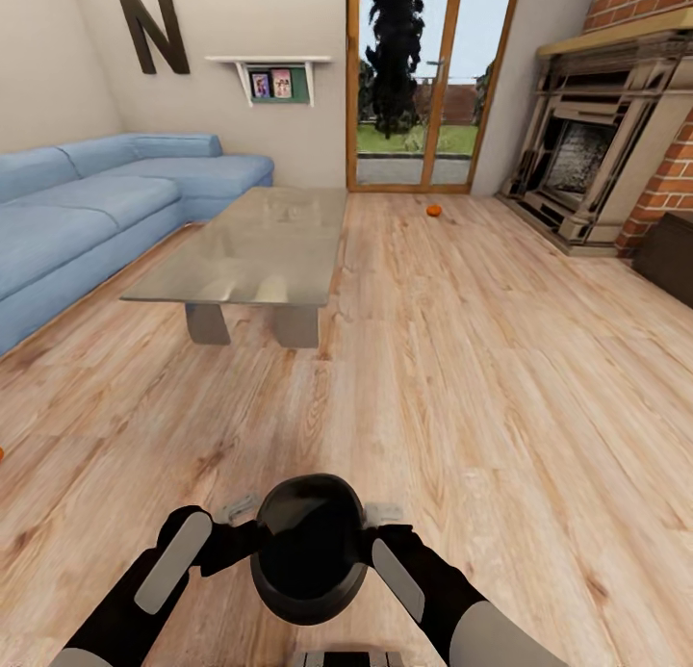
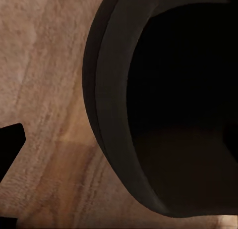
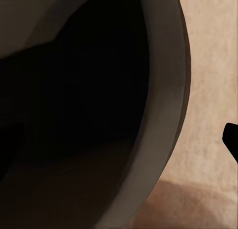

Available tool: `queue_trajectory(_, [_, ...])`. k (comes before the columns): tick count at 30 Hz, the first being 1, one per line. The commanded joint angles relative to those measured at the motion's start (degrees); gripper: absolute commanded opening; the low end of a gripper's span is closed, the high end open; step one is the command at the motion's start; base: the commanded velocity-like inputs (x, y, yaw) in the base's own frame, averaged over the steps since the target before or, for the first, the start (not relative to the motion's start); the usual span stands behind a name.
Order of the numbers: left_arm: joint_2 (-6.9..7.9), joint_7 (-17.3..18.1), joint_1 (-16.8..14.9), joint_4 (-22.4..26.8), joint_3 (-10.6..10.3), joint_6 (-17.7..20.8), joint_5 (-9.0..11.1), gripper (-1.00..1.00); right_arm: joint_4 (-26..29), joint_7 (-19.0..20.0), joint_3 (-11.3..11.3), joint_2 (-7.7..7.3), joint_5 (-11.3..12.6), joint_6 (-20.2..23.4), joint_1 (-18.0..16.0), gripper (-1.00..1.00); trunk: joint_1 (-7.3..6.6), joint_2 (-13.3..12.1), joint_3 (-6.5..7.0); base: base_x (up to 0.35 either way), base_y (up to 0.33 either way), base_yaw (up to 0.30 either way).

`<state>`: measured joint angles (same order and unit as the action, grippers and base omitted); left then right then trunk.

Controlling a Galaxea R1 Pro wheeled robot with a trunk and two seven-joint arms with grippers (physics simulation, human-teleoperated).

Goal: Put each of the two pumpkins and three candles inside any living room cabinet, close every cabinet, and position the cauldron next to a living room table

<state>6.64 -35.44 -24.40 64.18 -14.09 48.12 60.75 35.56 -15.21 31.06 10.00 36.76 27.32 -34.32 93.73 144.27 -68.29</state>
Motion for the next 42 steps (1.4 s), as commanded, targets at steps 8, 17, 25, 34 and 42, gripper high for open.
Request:
queue_trajectory(8, [0.04, -0.6, 0.0, 0.1, -0.2, 0.0, 0.7, 1.00, -0.1, -0.6, 0.3, 0.00, 0.8, -0.8, 0.0, 1.00, 0.19, 0.1, -1.83, 0.000, 0.000, 0.000])
queue_trajectory(17, [0.04, -0.6, 0.0, 0.1, -0.2, 0.0, 0.7, 1.00, -0.1, -0.4, 0.3, 0.00, 0.8, -0.9, 0.0, 1.00, 0.40, 0.2, -3.60, 0.000, 0.000, 0.000])
queue_trajectory(25, [0.04, -0.5, 0.0, 0.1, -0.1, 0.0, 0.7, 1.00, -0.2, -0.5, 0.3, 0.00, 0.8, -0.9, 0.0, 1.00, 0.40, 0.2, -3.60, 0.000, 0.000, 0.000])
queue_trajectory(34, [0.04, -0.5, -1.2, -3.4, -0.2, -0.7, 0.6, 1.00, -0.1, -0.5, 0.3, 0.00, 0.8, -0.9, 0.0, 1.00, 0.53, 0.3, -4.71, 0.000, 0.000, 0.000])
queue_trajectory(42, [-0.10, -0.5, -2.1, -5.7, -1.2, -2.6, 0.7, 1.00, -0.1, -0.5, 0.3, 0.00, 0.8, -0.9, 0.0, 1.00, 0.53, 0.3, -4.71, 0.000, 0.000, 0.000])
